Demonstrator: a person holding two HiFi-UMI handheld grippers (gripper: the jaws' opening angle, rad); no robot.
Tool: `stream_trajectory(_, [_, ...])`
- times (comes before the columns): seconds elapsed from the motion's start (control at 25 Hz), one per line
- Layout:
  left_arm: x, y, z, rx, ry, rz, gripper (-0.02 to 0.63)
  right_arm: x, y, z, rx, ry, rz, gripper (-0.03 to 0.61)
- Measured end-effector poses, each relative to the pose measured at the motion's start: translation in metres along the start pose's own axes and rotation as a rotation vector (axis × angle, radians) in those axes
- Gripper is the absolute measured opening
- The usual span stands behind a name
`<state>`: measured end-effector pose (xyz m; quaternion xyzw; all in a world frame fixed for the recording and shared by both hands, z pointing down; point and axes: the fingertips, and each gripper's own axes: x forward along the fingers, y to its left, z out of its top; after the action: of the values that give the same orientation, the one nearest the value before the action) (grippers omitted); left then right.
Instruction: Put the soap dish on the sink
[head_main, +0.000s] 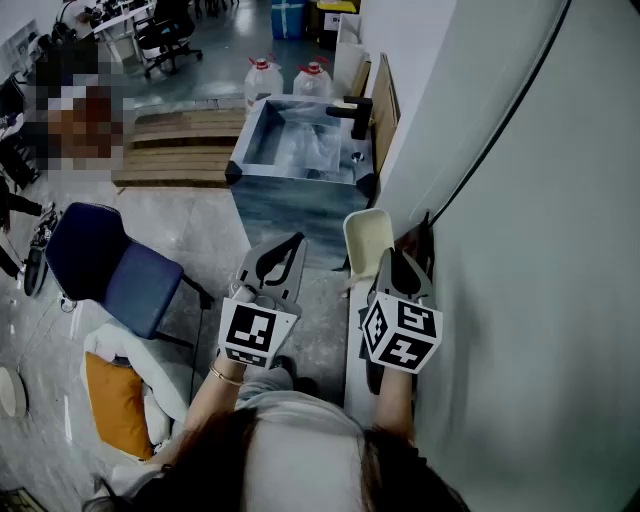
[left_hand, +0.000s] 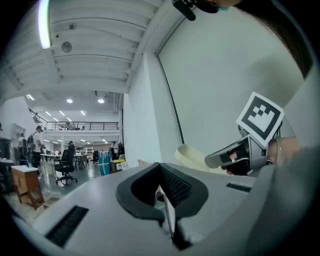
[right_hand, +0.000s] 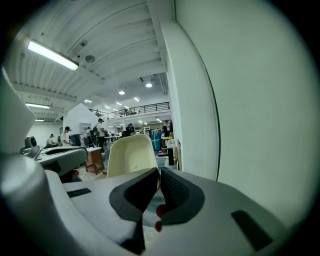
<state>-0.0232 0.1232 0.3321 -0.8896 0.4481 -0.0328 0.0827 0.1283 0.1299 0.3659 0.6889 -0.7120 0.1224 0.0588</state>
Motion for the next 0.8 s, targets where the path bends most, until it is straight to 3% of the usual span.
stream_trajectory(0.4, [0.039,0.001,-0.002,0.006,-0.001,-0.014,0.003,0.033,-0.015,0.001,0.016,0.008,0.005,0.041])
stream_trajectory(0.8, [0.082,0.032,-0.021,-0.009,0.011,-0.023,0.003,0.086,-0.014,0.004,0.039,0.019,0.023,0.041])
